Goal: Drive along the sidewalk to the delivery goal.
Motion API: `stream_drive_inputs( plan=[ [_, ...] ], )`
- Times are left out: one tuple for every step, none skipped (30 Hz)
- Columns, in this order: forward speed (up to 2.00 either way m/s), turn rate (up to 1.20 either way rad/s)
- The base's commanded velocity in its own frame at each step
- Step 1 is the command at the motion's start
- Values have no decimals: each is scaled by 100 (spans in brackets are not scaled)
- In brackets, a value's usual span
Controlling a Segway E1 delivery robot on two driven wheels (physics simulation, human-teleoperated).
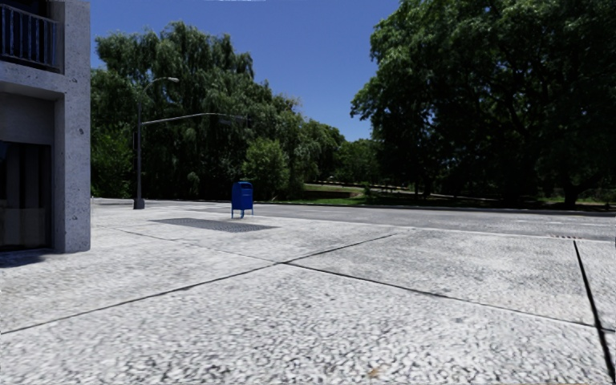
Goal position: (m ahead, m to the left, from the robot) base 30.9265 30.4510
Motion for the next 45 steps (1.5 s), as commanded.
stream_drive_inputs(
  plan=[
    [198, 52],
    [198, 52],
    [200, 9],
    [200, 9],
    [200, 0],
    [200, 0],
    [200, 0],
    [200, 0],
    [200, 0],
    [200, 0],
    [200, 0],
    [200, 0],
    [200, 0],
    [200, 0],
    [200, 10],
    [200, 22],
    [200, 25],
    [200, 25],
    [200, 26],
    [200, 27],
    [200, 28],
    [200, 28],
    [200, 30],
    [200, 30],
    [200, 30],
    [200, 32],
    [200, 42],
    [200, 47],
    [200, 47],
    [200, 50],
    [200, 51],
    [200, 51],
    [200, 51],
    [200, 51],
    [200, 51],
    [200, 51],
    [200, 51],
    [200, 51],
    [200, 51],
    [200, 51],
    [200, 51],
    [200, 36],
    [200, 23],
    [200, 23],
    [200, 13]
  ],
)
